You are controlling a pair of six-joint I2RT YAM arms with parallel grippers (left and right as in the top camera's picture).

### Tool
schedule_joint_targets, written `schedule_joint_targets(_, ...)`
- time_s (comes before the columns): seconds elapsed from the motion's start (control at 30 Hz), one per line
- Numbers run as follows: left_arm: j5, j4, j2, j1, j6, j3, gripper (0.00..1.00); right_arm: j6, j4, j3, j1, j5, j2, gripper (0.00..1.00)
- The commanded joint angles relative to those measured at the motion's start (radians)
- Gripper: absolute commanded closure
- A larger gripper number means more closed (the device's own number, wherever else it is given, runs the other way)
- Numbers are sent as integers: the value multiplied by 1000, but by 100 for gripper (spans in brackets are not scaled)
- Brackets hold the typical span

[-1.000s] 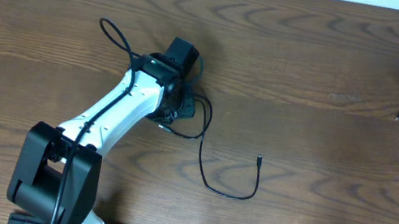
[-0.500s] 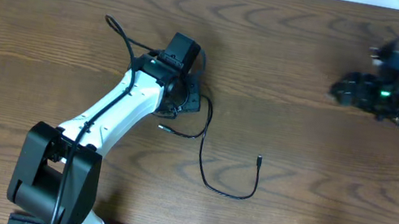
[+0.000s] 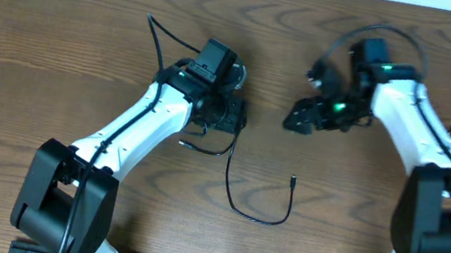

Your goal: Untangle cables

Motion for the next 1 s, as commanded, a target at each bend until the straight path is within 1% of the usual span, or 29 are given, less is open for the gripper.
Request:
schedule_joint_targets(0.0, 5, 5, 2, -13, 32, -9, 44, -28, 24, 10, 61, -79, 50, 15)
schedule_joint_targets(0.1, 4, 5, 2, -14, 32, -9, 44, -17, 65, 10, 97, -118, 77, 21)
schedule_joint_targets(0.23, 4, 12, 2, -14, 32, -9, 44, 84, 132, 10, 125, -132, 90, 22)
schedule_joint_targets(0.37, -10, 40, 2, -14, 16, -9, 44, 165, 161, 10, 127, -132, 89, 22)
schedule_joint_targets(0.5, -185, 46, 2, -14, -161, -9, 44, 168, 141, 10, 127, -132, 89, 23)
schedule_joint_targets(0.57, -242, 47, 2, -14, -232, -9, 44, 168, 126, 10, 127, -132, 89, 23)
schedule_joint_targets(0.7, -291, 58, 2, -14, -366, -9, 44, 168, 100, 10, 127, -131, 89, 23)
schedule_joint_targets(0.8, -297, 66, 2, -14, -437, -9, 44, 168, 76, 10, 127, -110, 89, 23)
schedule_joint_targets(0.97, -370, 73, 2, -15, -559, -9, 44, 167, -13, 10, 128, -51, 89, 24)
